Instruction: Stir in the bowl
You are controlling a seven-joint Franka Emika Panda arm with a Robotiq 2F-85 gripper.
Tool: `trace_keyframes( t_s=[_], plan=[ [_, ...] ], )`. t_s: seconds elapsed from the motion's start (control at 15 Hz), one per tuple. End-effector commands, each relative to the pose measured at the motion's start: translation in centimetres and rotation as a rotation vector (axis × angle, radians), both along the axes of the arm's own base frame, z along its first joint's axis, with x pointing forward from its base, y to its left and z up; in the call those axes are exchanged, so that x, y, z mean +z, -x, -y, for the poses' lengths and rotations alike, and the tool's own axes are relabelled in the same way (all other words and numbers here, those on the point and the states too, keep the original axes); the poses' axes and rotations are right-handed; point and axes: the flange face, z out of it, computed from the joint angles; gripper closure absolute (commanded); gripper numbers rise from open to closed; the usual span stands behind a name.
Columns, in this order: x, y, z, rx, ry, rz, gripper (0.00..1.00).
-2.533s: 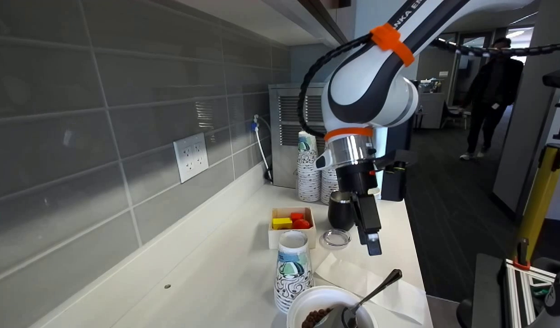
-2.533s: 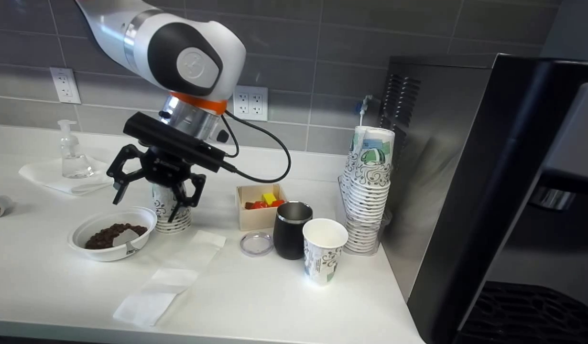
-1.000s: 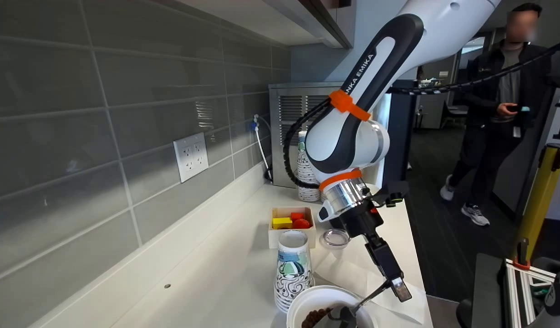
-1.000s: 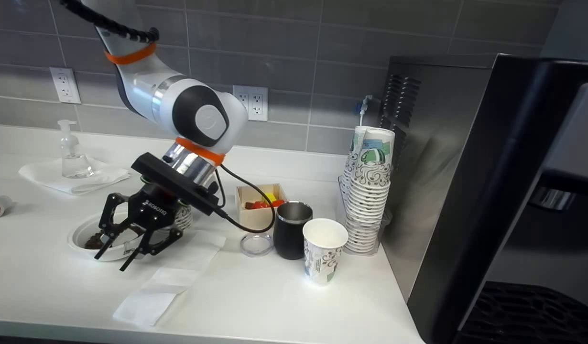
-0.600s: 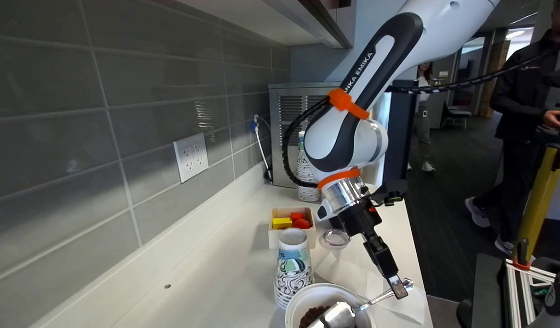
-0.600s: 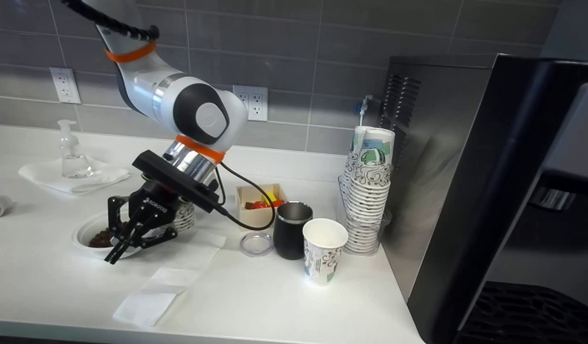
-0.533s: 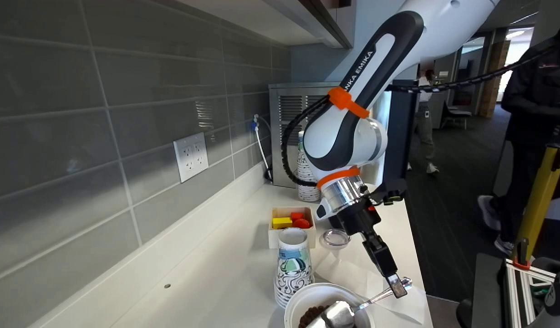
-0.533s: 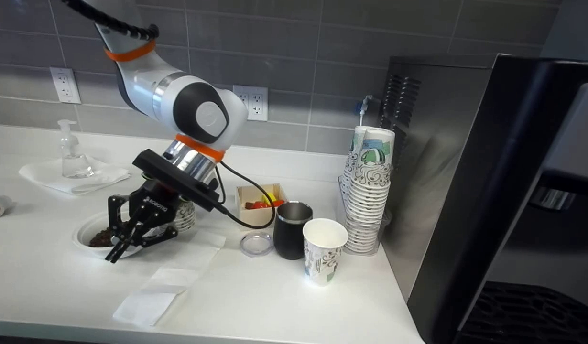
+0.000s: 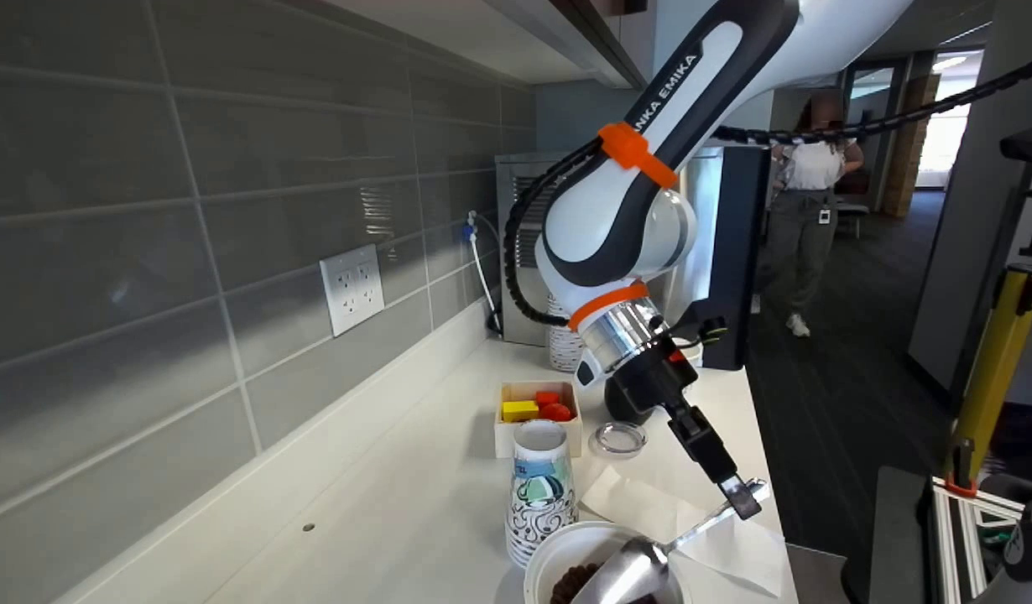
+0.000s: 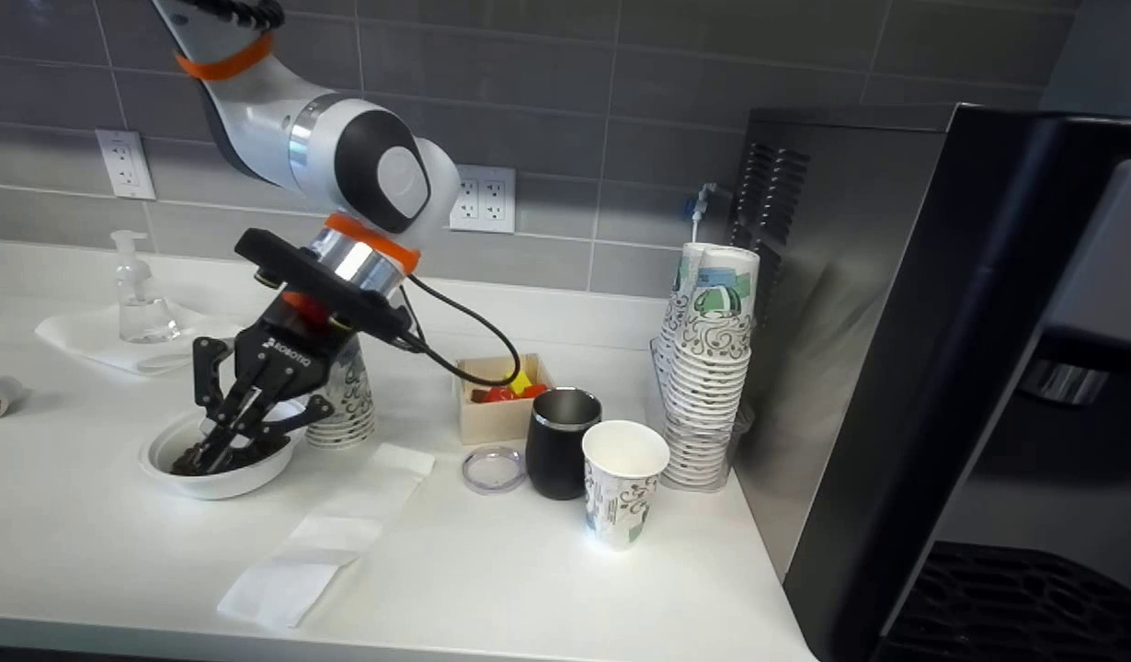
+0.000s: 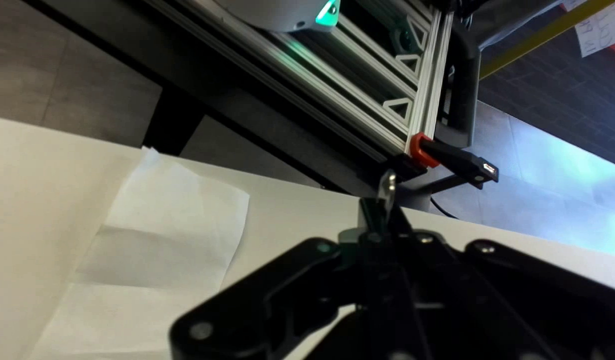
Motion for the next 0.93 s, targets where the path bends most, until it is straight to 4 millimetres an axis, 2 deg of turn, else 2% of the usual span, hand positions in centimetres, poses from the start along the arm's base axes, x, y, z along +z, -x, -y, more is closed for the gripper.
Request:
trace_keyframes(
  t_s=[0.0,0.27,0.67,0.87],
  plan=[
    [4.1,0.1,-1.8,-0.016,0.201,-0.011,0.99],
    [5.7,-0.2,-4.3,-0.036,0.410,-0.029,0.99],
    [5.2,-0.6,-7.5,-0.066,0.641,-0.018,0.99],
    [5.0,-0.4,-8.6,-0.045,0.682,-0.037,0.99]
  ],
)
